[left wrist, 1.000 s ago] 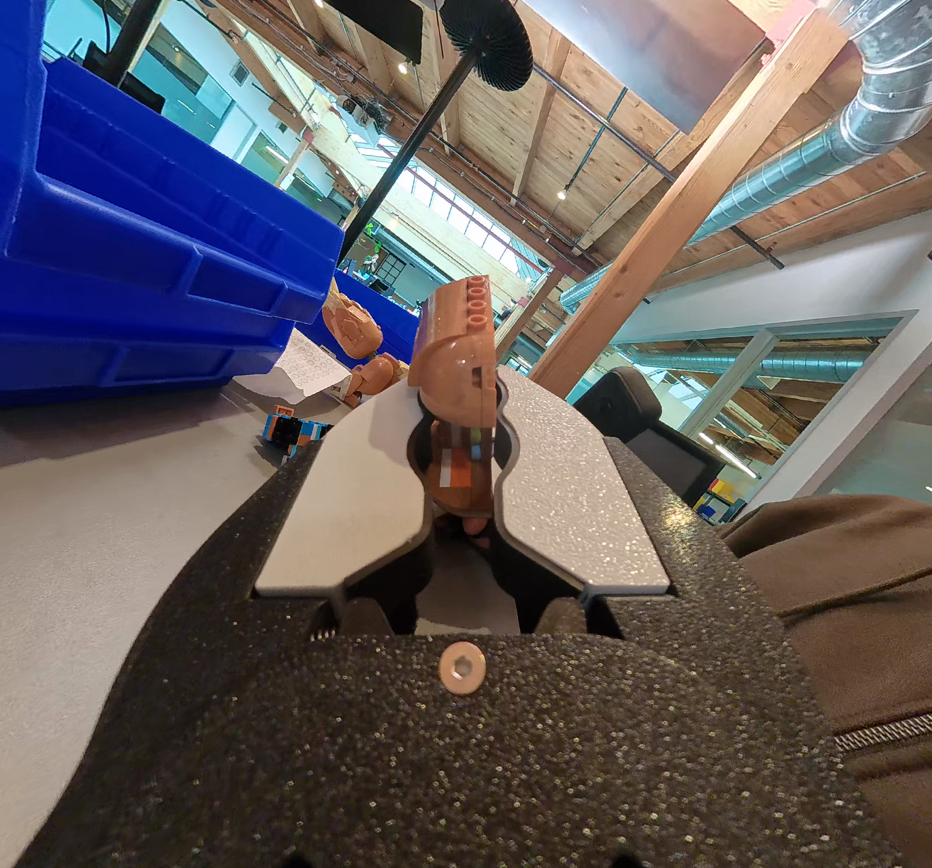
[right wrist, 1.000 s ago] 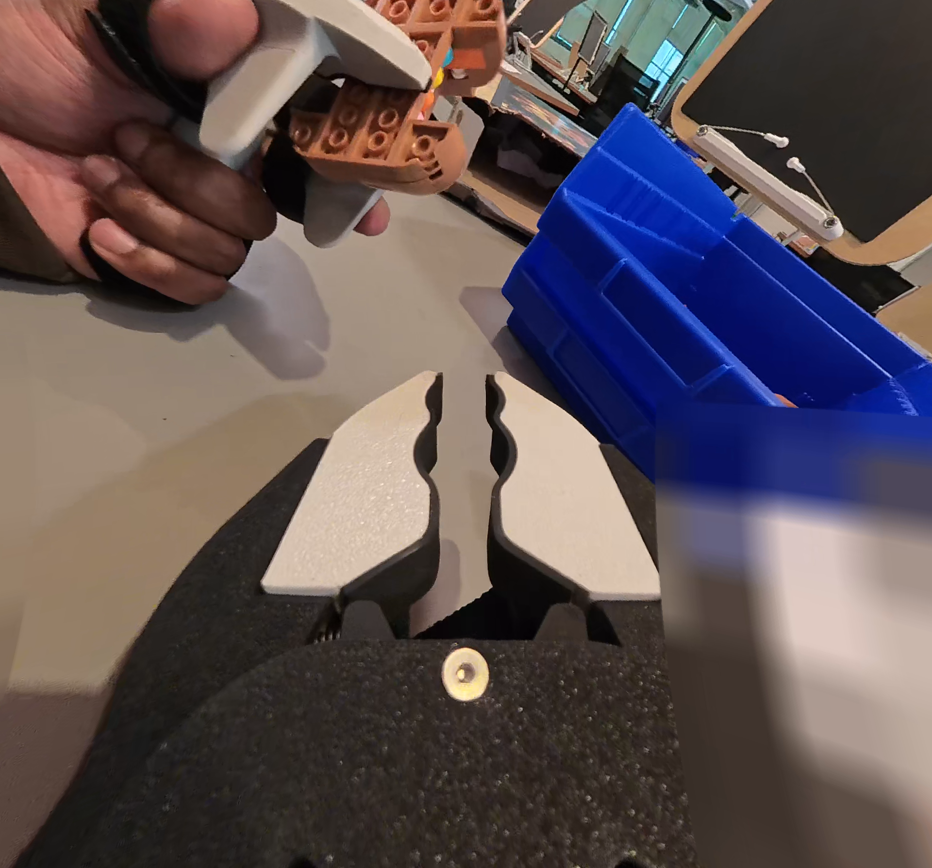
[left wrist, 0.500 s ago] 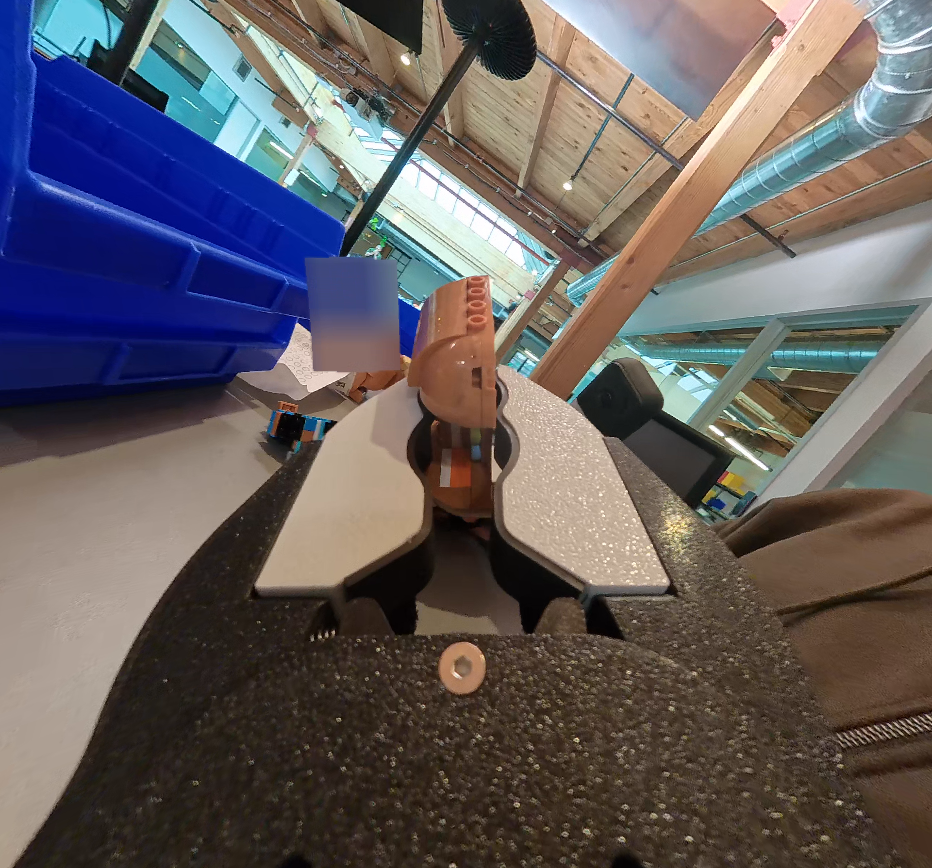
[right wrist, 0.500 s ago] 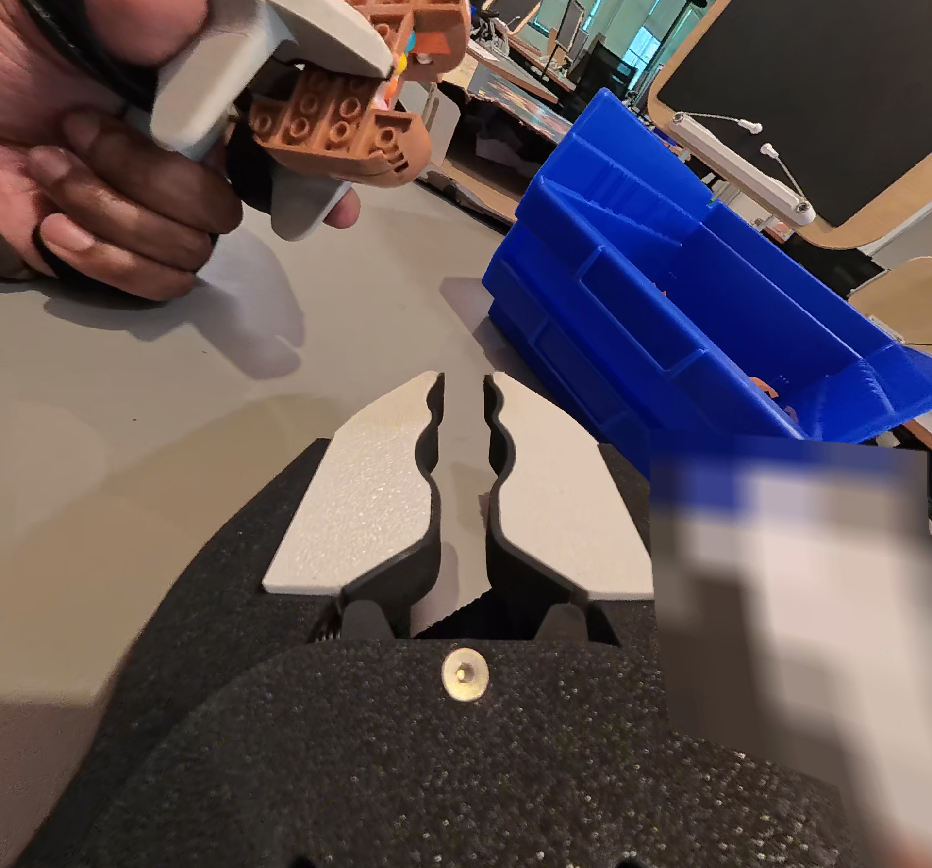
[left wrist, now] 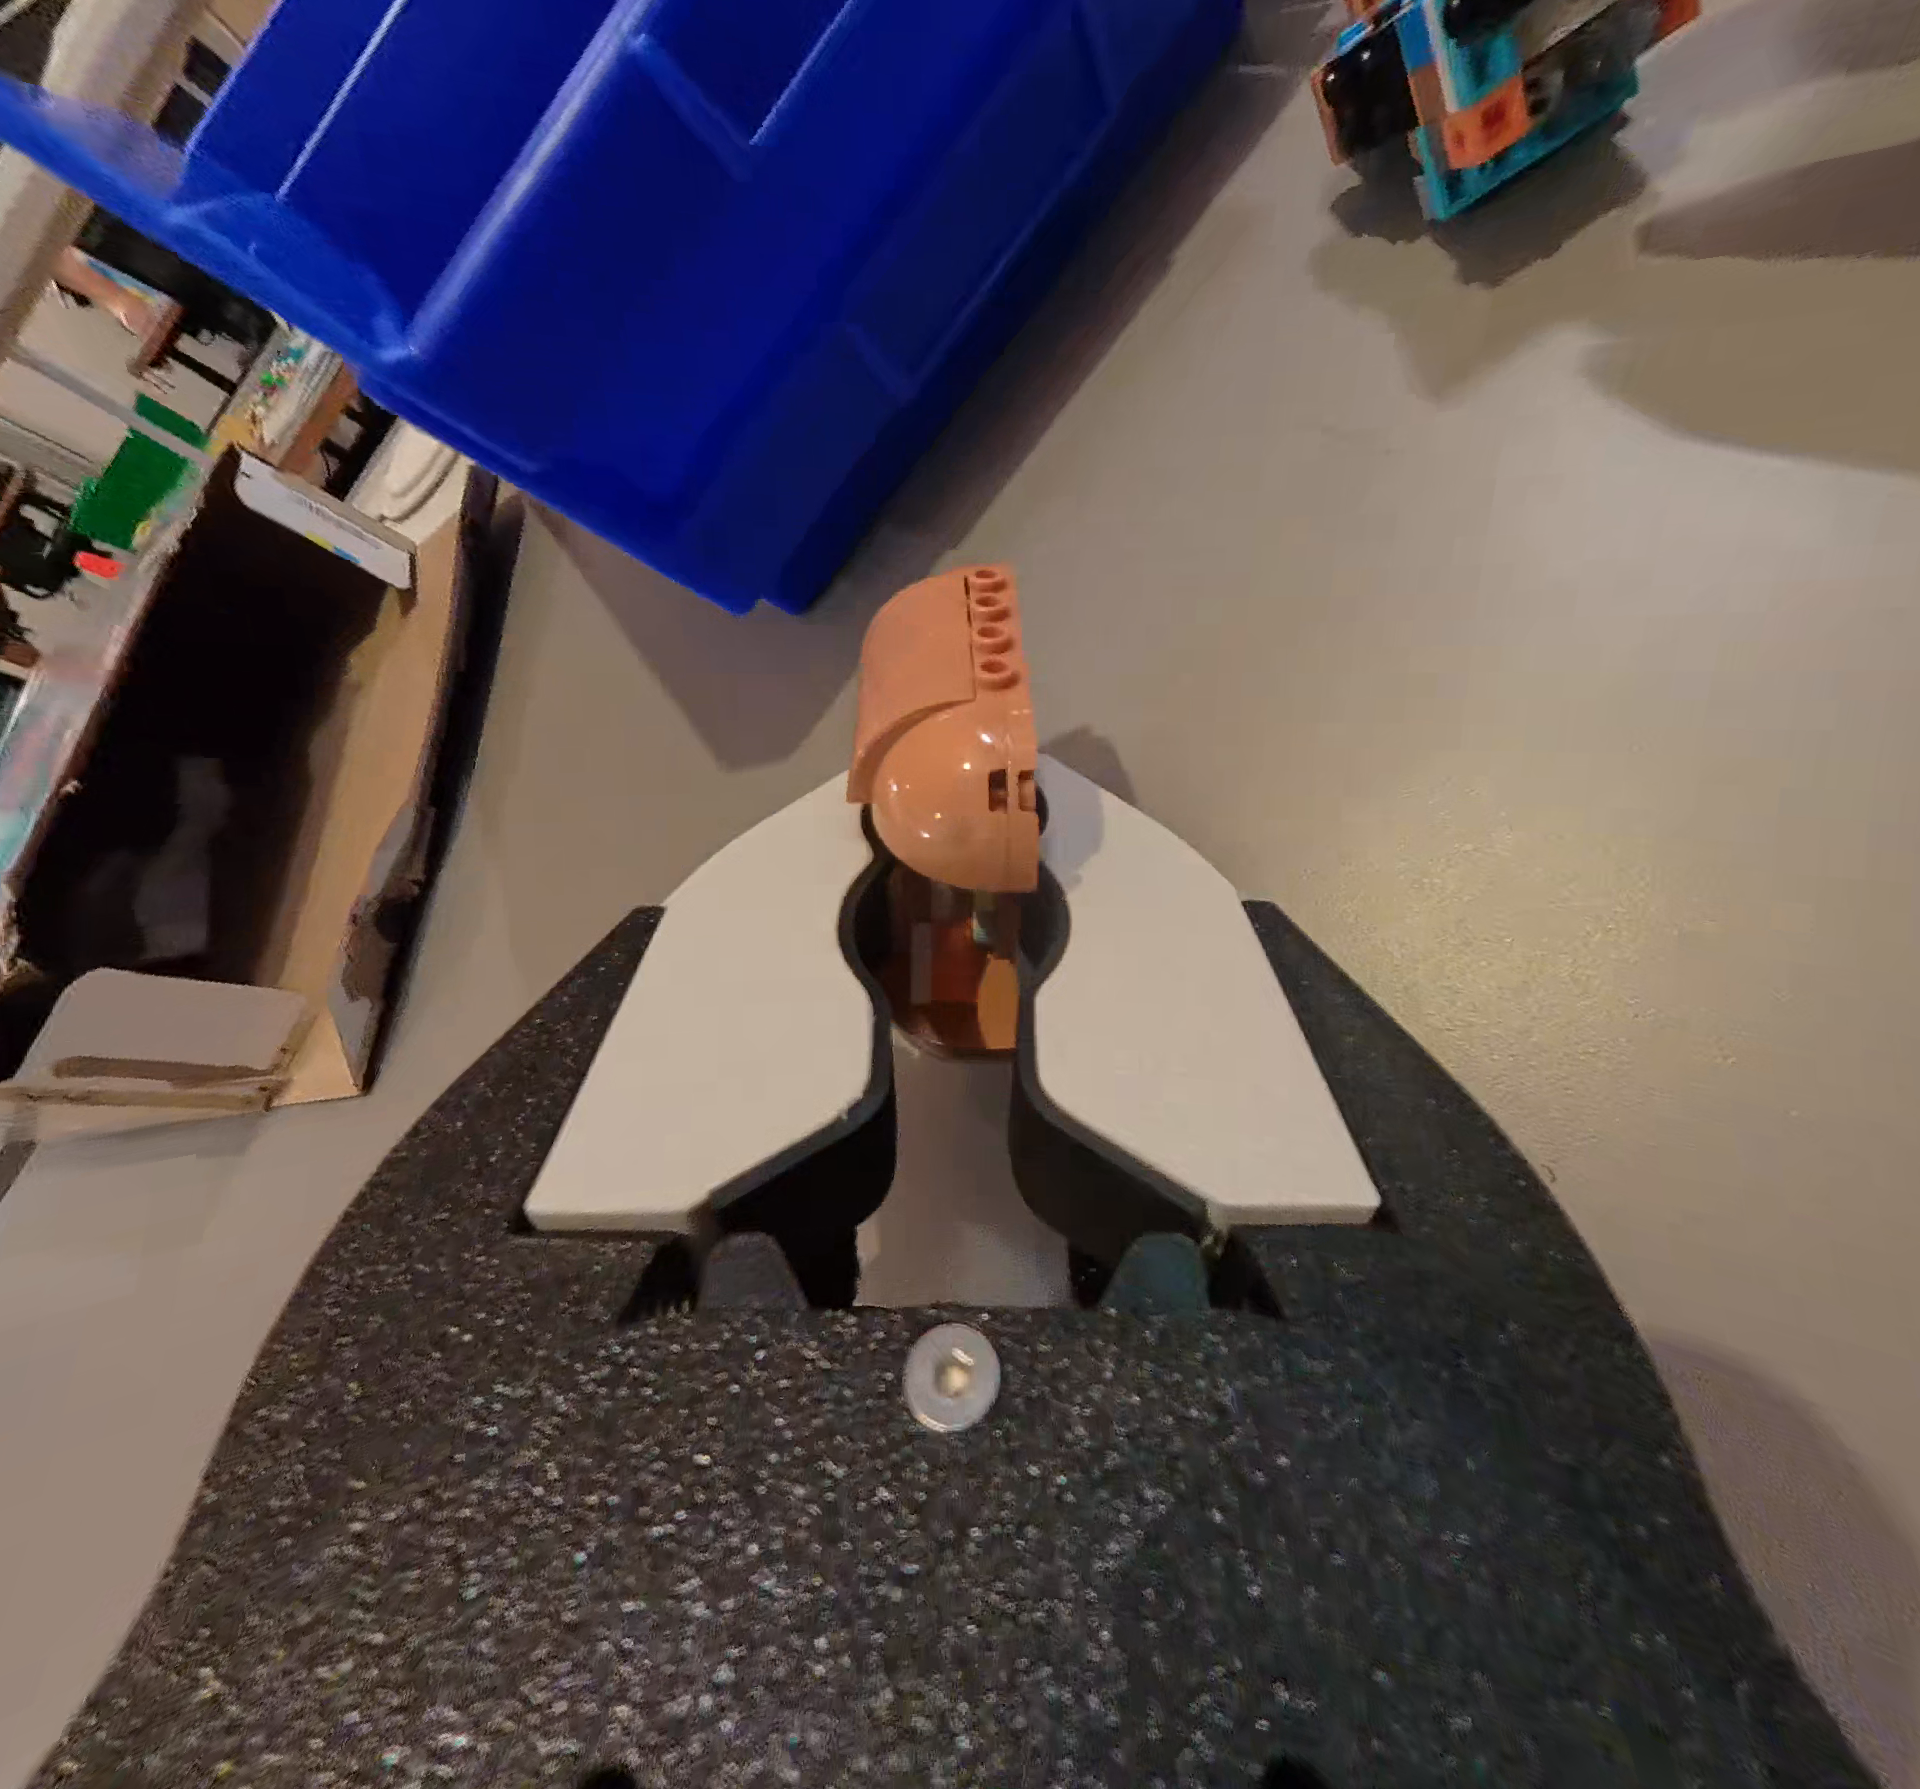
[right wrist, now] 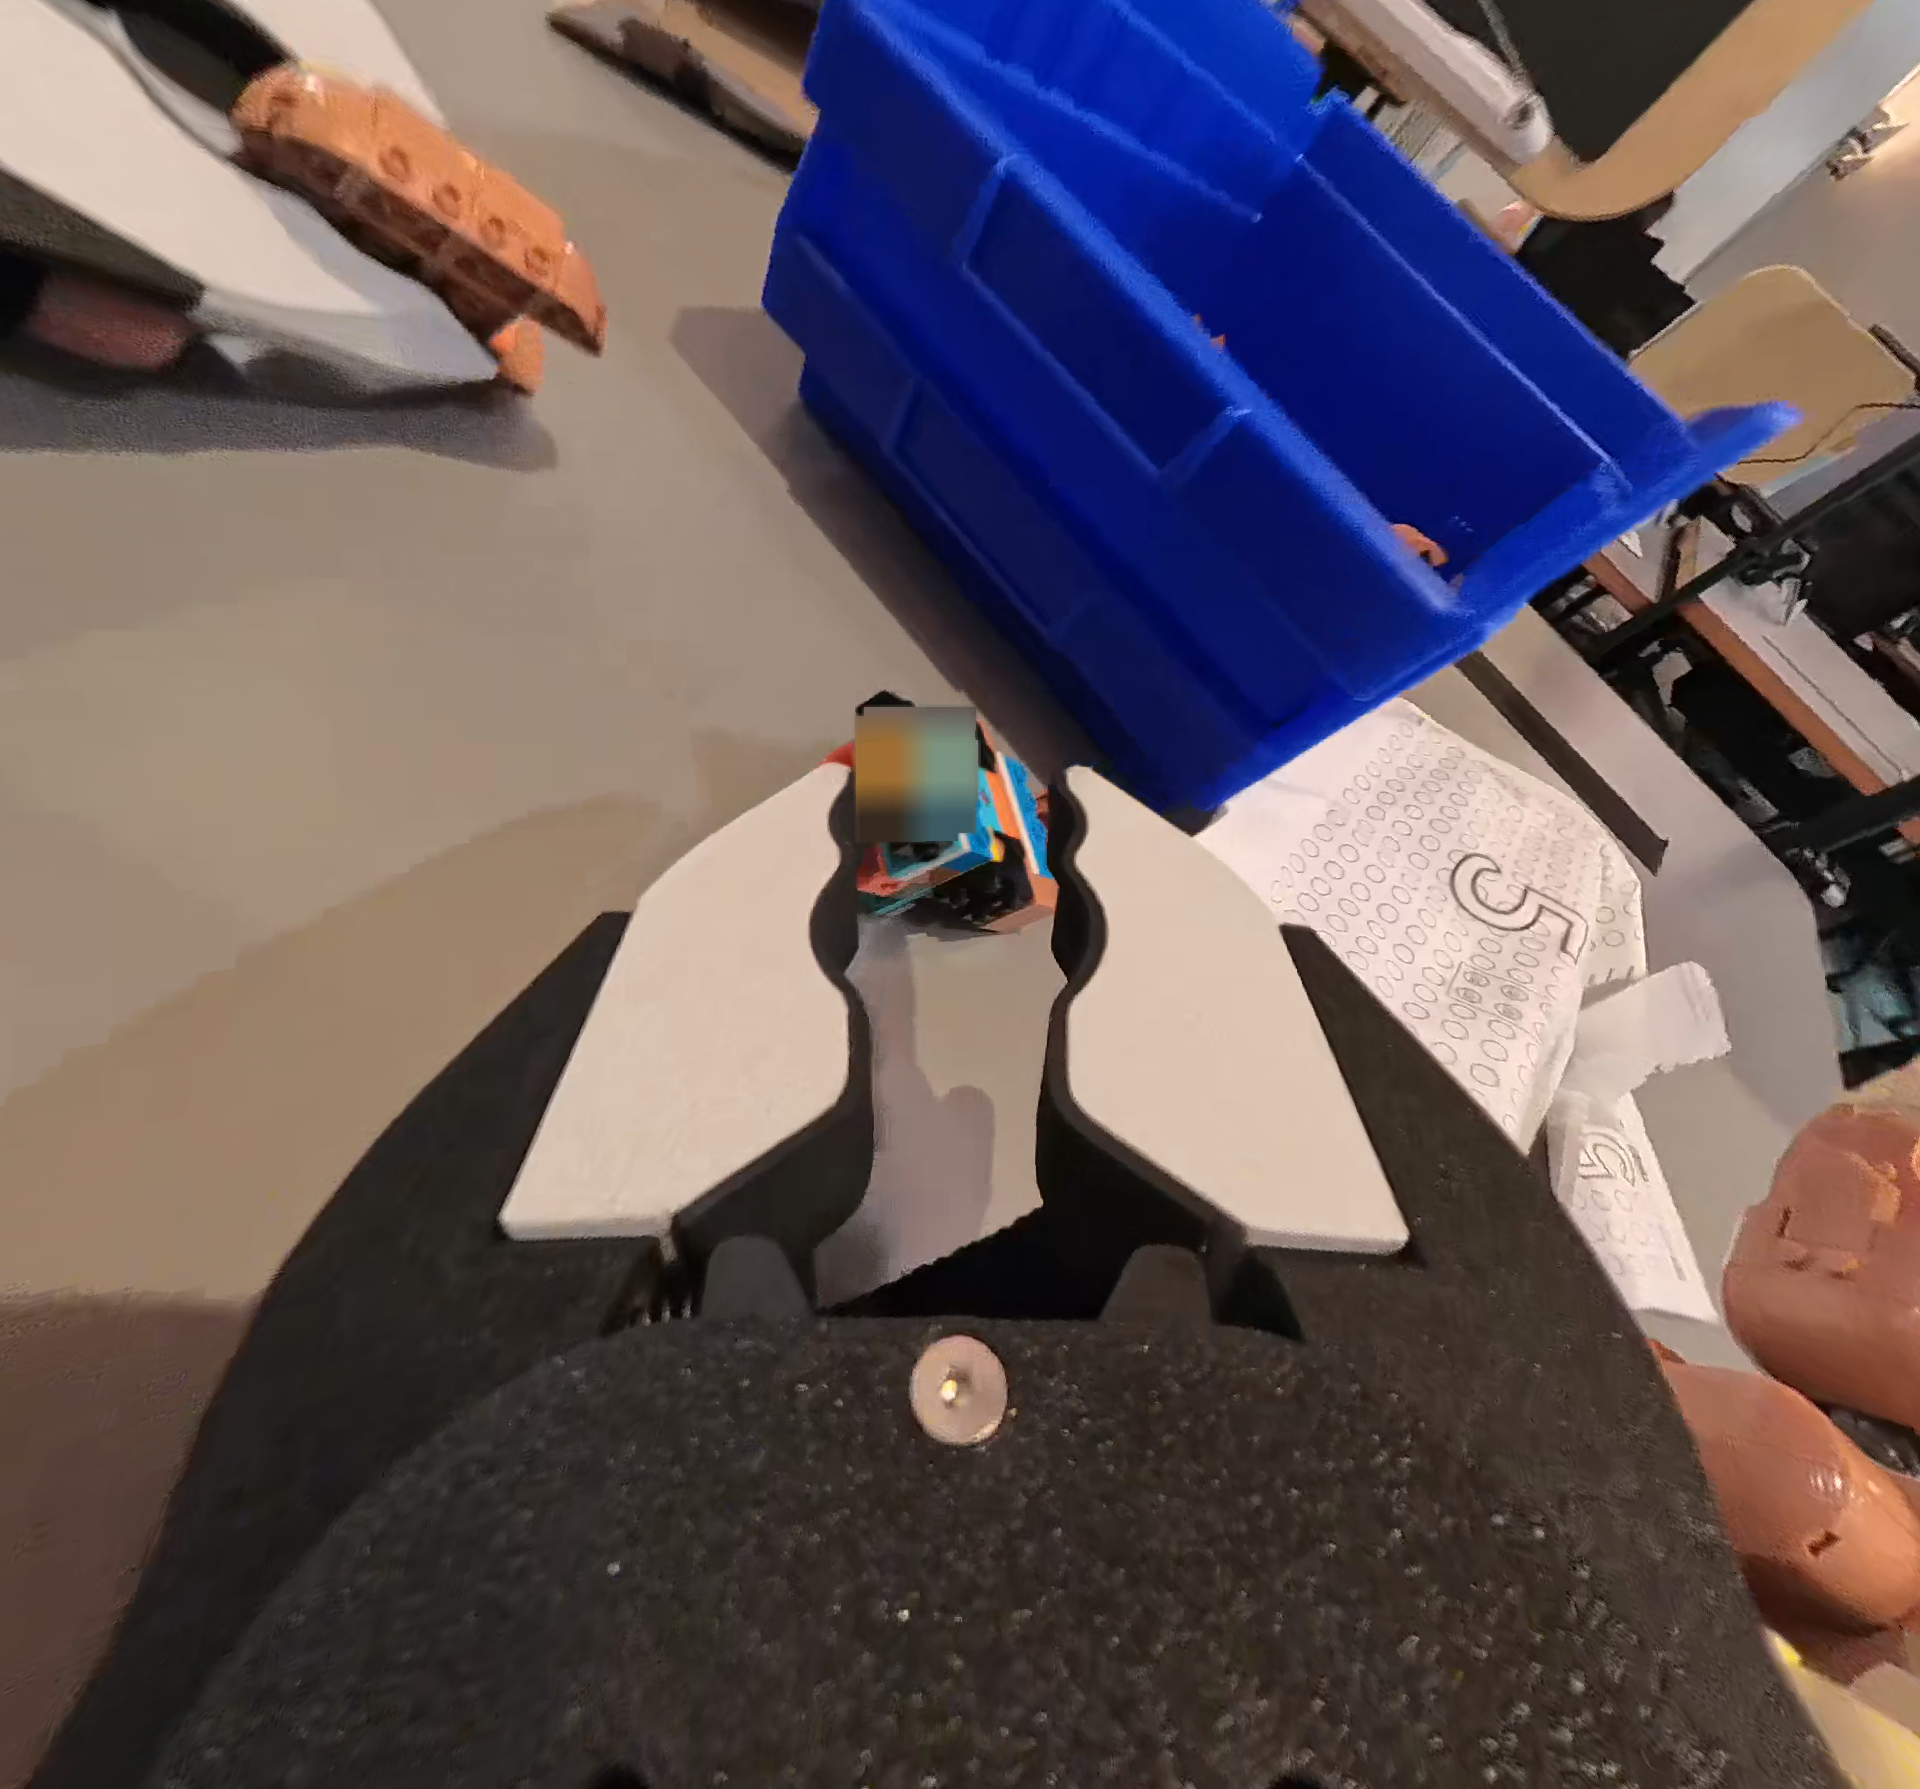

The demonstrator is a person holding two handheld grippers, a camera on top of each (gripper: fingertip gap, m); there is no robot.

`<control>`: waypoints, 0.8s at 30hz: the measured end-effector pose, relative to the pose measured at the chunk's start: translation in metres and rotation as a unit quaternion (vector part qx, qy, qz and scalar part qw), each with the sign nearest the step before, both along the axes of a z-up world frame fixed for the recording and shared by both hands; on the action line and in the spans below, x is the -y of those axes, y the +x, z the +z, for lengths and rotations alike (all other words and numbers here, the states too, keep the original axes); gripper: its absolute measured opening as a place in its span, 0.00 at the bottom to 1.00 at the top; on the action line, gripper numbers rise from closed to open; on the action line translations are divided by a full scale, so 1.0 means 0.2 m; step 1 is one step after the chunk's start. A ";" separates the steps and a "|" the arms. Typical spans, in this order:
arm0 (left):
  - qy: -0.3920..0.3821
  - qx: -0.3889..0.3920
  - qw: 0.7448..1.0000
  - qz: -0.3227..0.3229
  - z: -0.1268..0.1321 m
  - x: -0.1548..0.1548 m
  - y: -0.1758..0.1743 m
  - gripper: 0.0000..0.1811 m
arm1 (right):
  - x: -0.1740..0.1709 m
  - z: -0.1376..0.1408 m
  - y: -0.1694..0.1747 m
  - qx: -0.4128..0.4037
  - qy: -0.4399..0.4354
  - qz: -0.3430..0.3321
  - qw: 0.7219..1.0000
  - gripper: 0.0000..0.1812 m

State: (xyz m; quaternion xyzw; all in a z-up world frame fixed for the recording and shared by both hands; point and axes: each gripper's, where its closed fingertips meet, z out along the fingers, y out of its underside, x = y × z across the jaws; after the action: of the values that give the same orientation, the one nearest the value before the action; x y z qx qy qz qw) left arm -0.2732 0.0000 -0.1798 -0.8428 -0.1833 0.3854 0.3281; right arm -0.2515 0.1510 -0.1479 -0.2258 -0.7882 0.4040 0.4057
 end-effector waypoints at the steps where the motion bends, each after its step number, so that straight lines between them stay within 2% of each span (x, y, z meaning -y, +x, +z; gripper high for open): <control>1: 0.003 -0.002 1.000 -0.004 0.00 0.00 0.00 0.11 | 0.01 -0.02 0.00 0.004 0.018 0.001 1.000 0.20; 5: 0.011 -0.001 0.999 -0.034 0.01 -0.04 0.03 0.12 | 0.02 -0.08 -0.01 0.012 0.062 0.002 0.998 0.20; 8: 0.015 -0.018 0.997 -0.073 0.02 -0.09 0.07 0.17 | 0.01 -0.09 -0.02 0.016 0.071 -0.004 0.997 0.20; 16: 0.063 0.011 0.988 -0.140 0.05 -0.13 0.14 0.37 | 0.01 -0.12 -0.03 0.021 0.090 -0.015 0.996 0.17; 21: 0.065 0.027 0.981 -0.180 0.05 -0.15 0.20 0.38 | 0.01 -0.12 -0.03 0.020 0.091 -0.015 0.996 0.17; 24: 0.063 0.054 0.977 -0.195 0.03 -0.15 0.23 0.36 | 0.01 -0.12 -0.03 0.019 0.092 -0.015 0.995 0.17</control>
State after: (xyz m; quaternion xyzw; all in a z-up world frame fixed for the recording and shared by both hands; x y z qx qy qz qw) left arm -0.2267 0.0300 -0.1744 -0.8594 -0.0570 0.2557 0.4391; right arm -0.2567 0.1496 -0.1716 -0.2065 -0.8261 0.3196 0.4157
